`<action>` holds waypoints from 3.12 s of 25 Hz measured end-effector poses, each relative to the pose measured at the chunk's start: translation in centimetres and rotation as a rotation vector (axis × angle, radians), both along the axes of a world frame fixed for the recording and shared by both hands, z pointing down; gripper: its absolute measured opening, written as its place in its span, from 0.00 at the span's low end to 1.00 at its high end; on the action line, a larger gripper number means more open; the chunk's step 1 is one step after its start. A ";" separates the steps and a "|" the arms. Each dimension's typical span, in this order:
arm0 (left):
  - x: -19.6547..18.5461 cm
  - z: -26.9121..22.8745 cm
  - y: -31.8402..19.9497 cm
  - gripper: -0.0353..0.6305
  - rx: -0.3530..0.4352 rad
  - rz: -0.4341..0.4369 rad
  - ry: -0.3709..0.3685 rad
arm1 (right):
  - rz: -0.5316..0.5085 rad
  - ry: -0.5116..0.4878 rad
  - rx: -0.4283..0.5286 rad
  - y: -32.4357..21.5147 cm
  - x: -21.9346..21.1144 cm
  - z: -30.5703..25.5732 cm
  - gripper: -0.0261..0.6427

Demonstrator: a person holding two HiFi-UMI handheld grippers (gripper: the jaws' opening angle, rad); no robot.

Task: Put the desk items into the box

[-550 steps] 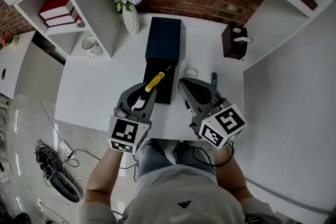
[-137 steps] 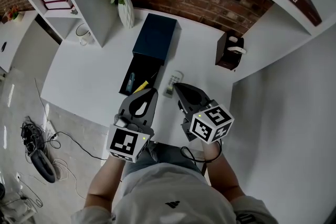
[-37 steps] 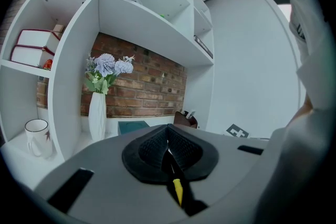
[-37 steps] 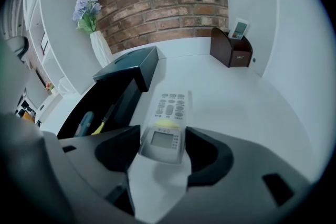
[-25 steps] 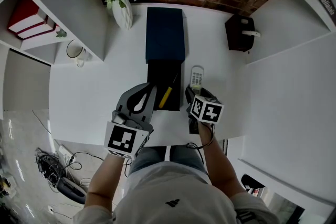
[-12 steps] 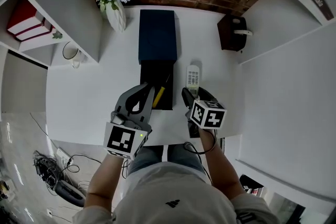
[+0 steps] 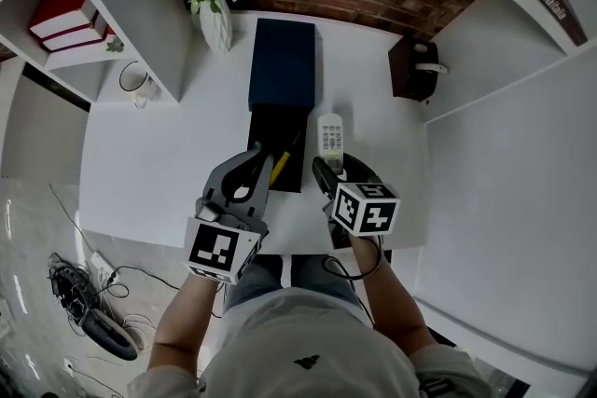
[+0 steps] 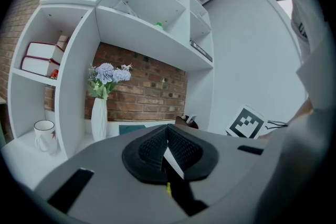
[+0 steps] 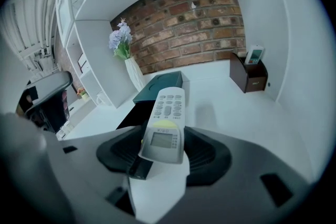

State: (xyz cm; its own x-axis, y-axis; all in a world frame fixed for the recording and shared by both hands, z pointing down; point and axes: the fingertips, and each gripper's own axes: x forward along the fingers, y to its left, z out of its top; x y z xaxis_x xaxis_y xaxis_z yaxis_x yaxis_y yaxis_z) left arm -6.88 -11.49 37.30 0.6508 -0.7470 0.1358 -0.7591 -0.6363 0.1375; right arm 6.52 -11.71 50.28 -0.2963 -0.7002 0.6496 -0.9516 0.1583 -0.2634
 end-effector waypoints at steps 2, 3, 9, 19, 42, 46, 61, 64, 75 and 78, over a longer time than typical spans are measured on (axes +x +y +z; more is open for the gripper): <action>-0.3 -0.1 0.3 0.07 0.004 -0.025 -0.001 | -0.031 -0.005 0.008 -0.2 -0.5 -0.4 0.42; -0.5 -0.2 0.5 0.07 0.005 -0.039 -0.002 | -0.047 -0.007 0.010 -0.3 -0.8 -0.5 0.42; -1.8 -0.4 1.7 0.07 0.011 -0.131 -0.004 | -0.151 -0.010 0.018 -0.8 -2.7 -0.9 0.42; -4.5 -0.7 3.3 0.07 0.020 -0.281 -0.006 | -0.310 -0.006 0.020 -1.4 -6.2 -1.0 0.42; -8.7 -0.5 4.6 0.07 0.015 -0.463 -0.023 | -0.441 0.029 -0.121 -2.1 -9.8 4.2 0.43; -9.2 -0.3 4.6 0.07 0.012 -0.470 -0.026 | -0.451 0.054 -0.141 -1.9 -10.0 5.0 0.43; -10.2 0.0 4.4 0.07 -0.004 -0.482 -0.026 | -0.459 0.114 -0.118 -2.3 -10.5 5.5 0.44; -10.1 0.0 4.3 0.07 -0.005 -0.478 -0.019 | -0.458 0.105 -0.118 -2.2 -10.5 5.5 0.44; -9.5 -0.2 4.2 0.07 0.004 -0.450 -0.026 | -0.456 0.080 -0.115 -1.8 -10.4 5.1 0.44; -9.3 -0.2 4.3 0.07 0.004 -0.444 -0.028 | -0.453 0.070 -0.116 -1.7 -10.4 5.2 0.43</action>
